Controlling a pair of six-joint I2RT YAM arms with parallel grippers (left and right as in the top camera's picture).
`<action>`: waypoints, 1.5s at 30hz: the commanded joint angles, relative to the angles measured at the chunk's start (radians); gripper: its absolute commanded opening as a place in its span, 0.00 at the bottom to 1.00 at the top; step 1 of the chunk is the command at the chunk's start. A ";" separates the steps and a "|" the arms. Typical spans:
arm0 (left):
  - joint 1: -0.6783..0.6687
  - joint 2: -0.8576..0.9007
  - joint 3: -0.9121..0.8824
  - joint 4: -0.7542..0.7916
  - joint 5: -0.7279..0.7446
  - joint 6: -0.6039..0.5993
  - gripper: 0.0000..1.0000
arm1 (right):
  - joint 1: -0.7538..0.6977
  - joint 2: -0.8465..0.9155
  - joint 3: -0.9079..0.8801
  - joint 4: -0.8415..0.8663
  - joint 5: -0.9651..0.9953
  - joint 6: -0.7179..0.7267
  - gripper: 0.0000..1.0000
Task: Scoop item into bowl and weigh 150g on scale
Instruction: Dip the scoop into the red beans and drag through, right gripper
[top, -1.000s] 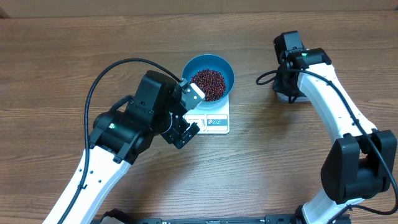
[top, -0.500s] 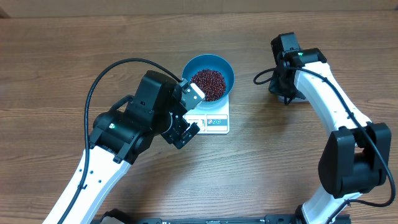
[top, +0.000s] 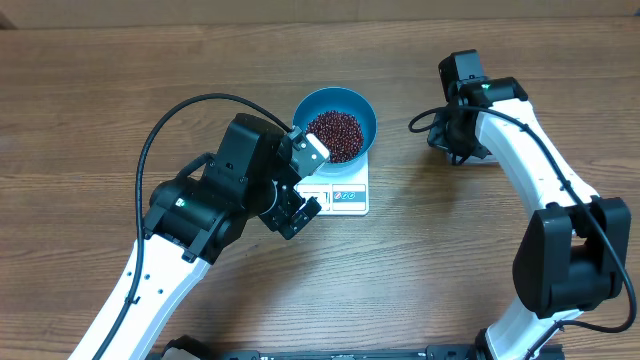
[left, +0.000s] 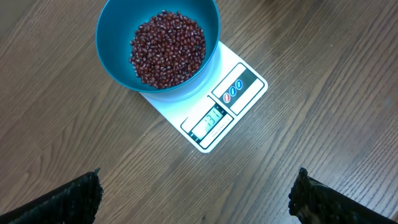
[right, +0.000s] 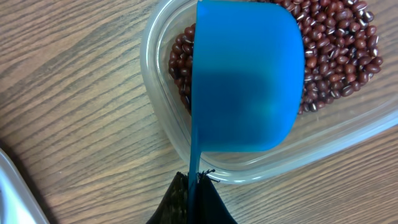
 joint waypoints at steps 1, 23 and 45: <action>0.007 -0.003 0.023 0.005 -0.003 0.018 1.00 | -0.016 0.003 0.000 0.010 -0.053 0.019 0.04; 0.007 -0.003 0.023 0.005 -0.003 0.018 1.00 | -0.262 0.001 0.056 0.000 -0.483 -0.072 0.04; 0.007 -0.003 0.023 0.005 -0.003 0.018 1.00 | -0.410 -0.013 0.056 -0.024 -0.633 -0.201 0.04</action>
